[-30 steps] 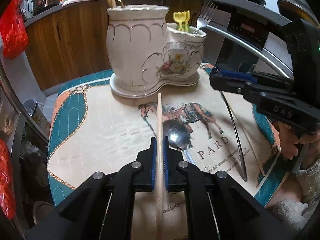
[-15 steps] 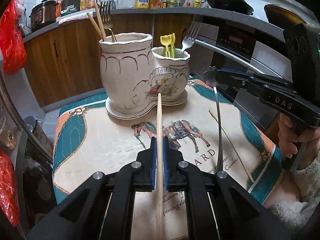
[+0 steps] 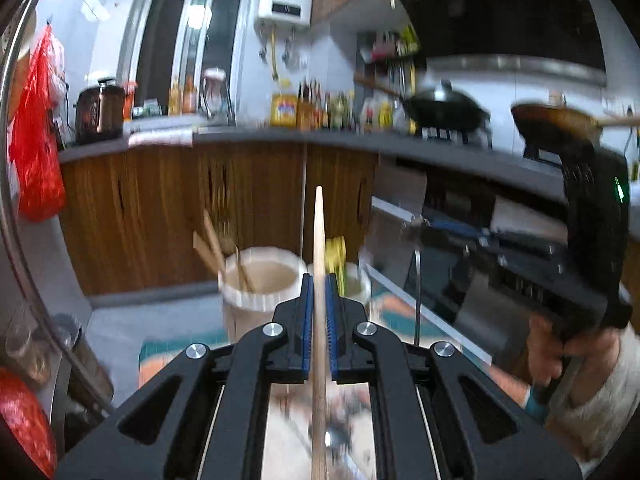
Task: Organize utensils
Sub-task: 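Lift the chopstick and silver fork and carry them above the vase openings, then drop the chopstick into the larger vase while the right tool drops the fork into the smaller one, then move both open tools back down toward the silver spoon on the placemat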
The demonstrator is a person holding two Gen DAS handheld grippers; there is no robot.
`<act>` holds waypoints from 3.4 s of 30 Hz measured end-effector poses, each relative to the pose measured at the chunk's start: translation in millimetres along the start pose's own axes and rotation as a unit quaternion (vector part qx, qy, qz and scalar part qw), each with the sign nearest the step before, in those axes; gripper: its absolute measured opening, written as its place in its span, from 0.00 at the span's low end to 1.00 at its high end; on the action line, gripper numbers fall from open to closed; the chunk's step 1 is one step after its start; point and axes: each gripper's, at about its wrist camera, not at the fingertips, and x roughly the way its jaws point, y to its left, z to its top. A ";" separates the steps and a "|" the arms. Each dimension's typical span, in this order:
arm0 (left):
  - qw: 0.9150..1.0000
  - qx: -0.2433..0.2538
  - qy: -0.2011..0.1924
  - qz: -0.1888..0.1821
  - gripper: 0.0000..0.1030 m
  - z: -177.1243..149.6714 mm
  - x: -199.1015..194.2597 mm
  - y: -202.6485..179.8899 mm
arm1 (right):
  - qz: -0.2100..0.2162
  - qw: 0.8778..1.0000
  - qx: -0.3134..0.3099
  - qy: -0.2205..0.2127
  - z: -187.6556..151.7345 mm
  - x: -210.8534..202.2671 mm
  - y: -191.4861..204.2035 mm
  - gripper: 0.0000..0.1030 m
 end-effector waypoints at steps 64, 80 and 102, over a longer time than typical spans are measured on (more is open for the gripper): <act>0.997 -0.033 0.056 0.045 0.11 -11.7 84.3 33.4 | -0.061 0.998 -0.001 0.014 -31.5 75.7 -29.9 0.04; 0.997 0.013 -0.011 0.081 0.65 6.2 60.1 16.5 | -0.050 0.999 0.005 0.008 -27.1 70.8 -28.3 0.36; 0.993 -0.012 0.021 0.115 0.95 -7.3 -6.2 27.2 | -0.022 0.996 0.036 0.075 -51.9 20.6 -20.6 0.88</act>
